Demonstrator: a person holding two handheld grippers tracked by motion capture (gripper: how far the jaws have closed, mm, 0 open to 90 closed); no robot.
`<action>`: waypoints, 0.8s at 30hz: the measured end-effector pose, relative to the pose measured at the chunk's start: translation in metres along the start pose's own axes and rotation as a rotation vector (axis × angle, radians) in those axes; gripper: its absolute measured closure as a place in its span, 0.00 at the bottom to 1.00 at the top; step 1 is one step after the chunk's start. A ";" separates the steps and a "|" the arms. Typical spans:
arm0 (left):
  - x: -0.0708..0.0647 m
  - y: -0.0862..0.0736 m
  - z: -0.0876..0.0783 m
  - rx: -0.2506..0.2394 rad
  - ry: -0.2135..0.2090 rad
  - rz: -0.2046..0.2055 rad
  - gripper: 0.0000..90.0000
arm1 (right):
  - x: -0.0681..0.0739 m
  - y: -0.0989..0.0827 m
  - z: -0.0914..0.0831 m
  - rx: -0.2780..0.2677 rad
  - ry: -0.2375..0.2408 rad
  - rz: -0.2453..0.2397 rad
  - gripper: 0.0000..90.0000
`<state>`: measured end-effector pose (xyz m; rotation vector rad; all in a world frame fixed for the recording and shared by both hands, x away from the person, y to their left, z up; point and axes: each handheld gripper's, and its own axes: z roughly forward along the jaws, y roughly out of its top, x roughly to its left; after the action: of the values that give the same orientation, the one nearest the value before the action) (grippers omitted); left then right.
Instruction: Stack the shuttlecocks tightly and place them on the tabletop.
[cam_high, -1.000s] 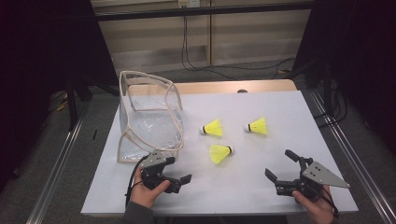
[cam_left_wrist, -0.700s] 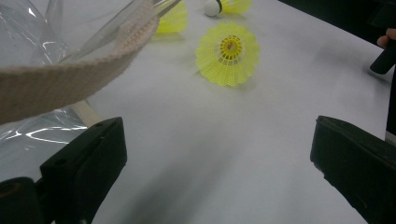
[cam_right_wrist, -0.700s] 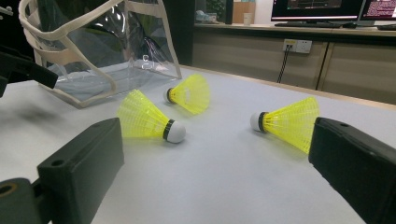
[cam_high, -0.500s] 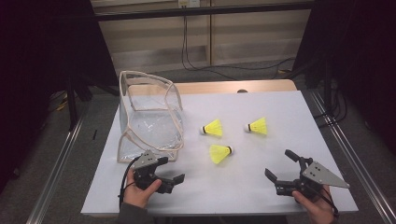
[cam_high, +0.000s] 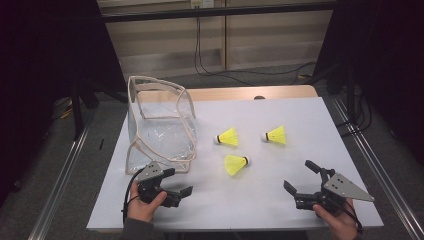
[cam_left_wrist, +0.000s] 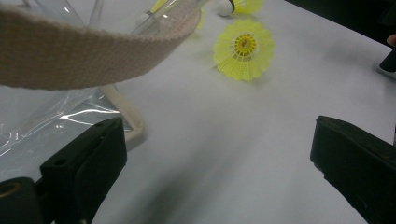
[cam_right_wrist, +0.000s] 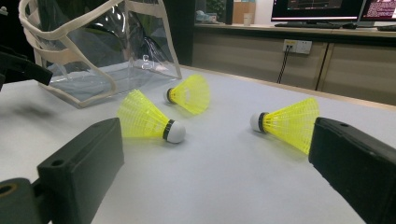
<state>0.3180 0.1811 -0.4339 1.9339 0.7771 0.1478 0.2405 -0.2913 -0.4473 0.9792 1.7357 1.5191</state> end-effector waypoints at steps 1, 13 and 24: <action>0.001 0.000 0.000 -0.002 -0.004 0.001 0.04 | 0.000 0.000 0.000 0.001 0.001 -0.003 0.03; 0.008 -0.004 -0.010 0.001 -0.002 0.006 0.04 | 0.000 0.000 0.000 0.000 0.001 -0.003 0.03; 0.016 -0.006 -0.016 -0.016 0.033 0.005 0.04 | 0.000 0.000 0.000 0.000 0.002 -0.006 0.03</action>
<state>0.3214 0.2047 -0.4349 1.9227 0.7913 0.1886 0.2405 -0.2908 -0.4471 0.9725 1.7384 1.5166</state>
